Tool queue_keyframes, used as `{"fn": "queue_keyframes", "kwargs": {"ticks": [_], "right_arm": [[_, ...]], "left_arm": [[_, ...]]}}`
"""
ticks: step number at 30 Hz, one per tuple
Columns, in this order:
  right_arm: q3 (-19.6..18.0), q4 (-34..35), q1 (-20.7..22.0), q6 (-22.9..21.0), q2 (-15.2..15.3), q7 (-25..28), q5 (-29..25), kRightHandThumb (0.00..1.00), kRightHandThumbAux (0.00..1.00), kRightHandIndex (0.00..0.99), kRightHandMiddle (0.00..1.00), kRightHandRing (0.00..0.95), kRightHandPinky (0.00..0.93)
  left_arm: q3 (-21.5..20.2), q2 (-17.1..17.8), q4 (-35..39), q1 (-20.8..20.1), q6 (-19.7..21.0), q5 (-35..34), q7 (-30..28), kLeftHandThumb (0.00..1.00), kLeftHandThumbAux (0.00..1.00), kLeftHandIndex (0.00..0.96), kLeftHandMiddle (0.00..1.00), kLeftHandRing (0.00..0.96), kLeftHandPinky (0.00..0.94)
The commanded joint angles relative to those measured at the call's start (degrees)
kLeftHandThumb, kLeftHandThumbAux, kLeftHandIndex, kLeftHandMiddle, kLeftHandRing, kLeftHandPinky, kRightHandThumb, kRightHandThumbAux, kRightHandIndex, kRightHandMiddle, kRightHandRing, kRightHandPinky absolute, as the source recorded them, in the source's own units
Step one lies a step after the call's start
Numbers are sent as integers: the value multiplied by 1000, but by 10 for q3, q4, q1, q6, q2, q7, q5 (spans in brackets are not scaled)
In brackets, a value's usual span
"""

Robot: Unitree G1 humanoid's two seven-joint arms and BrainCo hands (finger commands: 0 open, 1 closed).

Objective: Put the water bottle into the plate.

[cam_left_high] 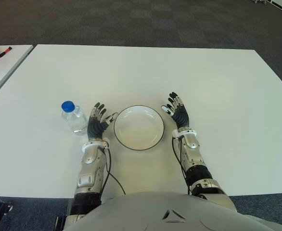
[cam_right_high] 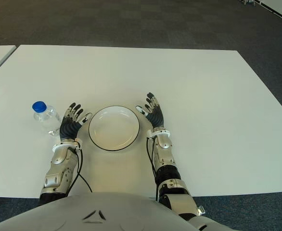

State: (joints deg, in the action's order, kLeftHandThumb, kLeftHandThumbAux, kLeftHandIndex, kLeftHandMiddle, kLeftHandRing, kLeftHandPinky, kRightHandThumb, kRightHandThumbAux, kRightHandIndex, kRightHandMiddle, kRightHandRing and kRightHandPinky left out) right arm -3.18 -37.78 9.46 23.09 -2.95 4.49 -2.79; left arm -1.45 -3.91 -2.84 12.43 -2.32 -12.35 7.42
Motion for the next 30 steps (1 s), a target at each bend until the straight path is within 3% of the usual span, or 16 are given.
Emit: {"fn": "queue_keyframes", "kwargs": {"ticks": [1, 30], "right_arm": [[-3, -23, -20, -19, 0, -3, -2, 0, 709, 0, 0, 0, 31], [-4, -27, -19, -20, -4, -10, 0, 0, 721, 0, 0, 0, 32]], "left_arm": [[-4, -26, -13, 2, 8, 2, 7, 0, 916, 107, 119, 108, 141], [-5, -24, -15, 2, 4, 3, 5, 0, 910, 96, 114, 107, 143]]}}
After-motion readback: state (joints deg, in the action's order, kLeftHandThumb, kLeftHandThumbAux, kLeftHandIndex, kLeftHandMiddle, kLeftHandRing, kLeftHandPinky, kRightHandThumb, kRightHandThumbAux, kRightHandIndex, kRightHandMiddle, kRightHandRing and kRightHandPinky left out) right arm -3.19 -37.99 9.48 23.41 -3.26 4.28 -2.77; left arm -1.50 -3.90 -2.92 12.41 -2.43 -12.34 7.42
